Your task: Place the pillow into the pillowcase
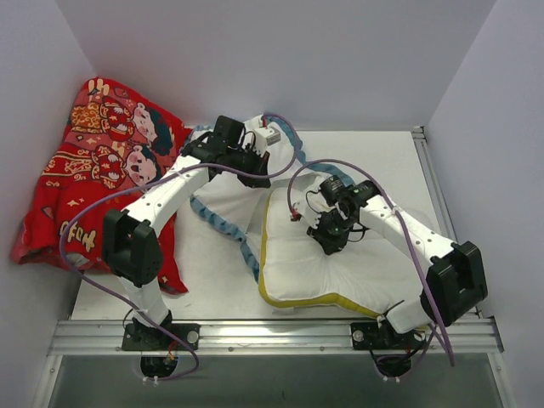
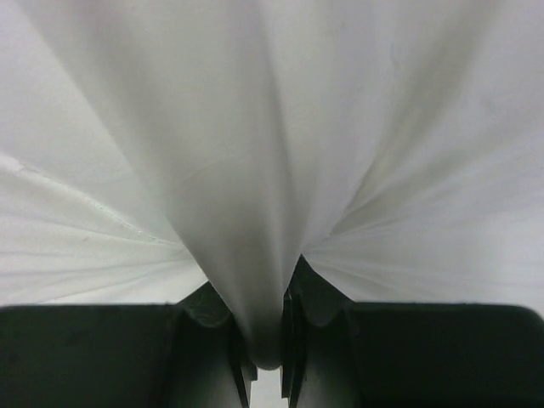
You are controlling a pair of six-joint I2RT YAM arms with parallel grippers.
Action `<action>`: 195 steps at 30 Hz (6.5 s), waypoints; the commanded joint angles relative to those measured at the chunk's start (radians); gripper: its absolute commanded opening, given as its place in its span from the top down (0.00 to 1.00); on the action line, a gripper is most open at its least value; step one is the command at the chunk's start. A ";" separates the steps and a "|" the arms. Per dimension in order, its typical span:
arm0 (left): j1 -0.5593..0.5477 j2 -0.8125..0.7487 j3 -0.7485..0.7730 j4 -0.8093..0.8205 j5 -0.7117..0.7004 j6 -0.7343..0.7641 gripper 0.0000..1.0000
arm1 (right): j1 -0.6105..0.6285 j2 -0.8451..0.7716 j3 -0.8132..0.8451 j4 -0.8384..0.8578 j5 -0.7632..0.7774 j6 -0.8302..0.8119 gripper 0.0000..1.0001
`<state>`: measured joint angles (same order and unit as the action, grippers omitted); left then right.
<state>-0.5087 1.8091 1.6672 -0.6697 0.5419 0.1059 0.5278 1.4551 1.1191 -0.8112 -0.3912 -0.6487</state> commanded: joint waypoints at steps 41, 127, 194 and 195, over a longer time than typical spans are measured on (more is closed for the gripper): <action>0.084 -0.174 -0.195 -0.053 0.259 0.112 1.00 | -0.150 0.505 0.672 0.132 0.388 1.020 1.00; -0.261 -0.768 -1.098 0.395 -0.084 0.851 0.32 | 0.202 0.353 0.022 0.689 -0.028 0.233 0.61; -0.060 -0.321 -0.566 0.390 -0.370 -0.020 0.45 | 0.026 0.370 -0.011 0.741 -0.169 0.916 1.00; -0.060 -0.326 -0.572 0.410 -0.362 -0.021 0.45 | 0.026 0.367 -0.016 0.741 -0.167 0.916 1.00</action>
<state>-0.5789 1.4933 1.0519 -0.3904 0.1715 0.1047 0.5621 1.8481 1.1435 0.0269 -0.6056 0.2478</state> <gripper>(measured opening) 0.552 0.207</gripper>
